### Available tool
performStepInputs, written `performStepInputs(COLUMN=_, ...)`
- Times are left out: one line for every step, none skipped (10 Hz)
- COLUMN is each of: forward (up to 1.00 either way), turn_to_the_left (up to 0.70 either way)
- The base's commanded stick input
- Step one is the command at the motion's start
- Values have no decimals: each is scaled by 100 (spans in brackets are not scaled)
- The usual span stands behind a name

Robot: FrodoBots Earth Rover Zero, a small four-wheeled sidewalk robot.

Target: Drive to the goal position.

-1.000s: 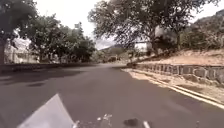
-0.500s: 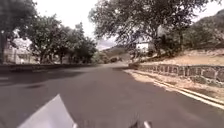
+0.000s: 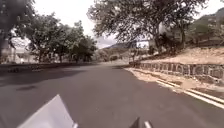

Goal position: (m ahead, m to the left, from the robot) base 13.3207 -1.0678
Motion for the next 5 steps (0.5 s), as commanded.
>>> performStepInputs(forward=50, turn_to_the_left=-2)
performStepInputs(forward=50, turn_to_the_left=0)
performStepInputs(forward=50, turn_to_the_left=0)
performStepInputs(forward=50, turn_to_the_left=0)
performStepInputs(forward=50, turn_to_the_left=0)
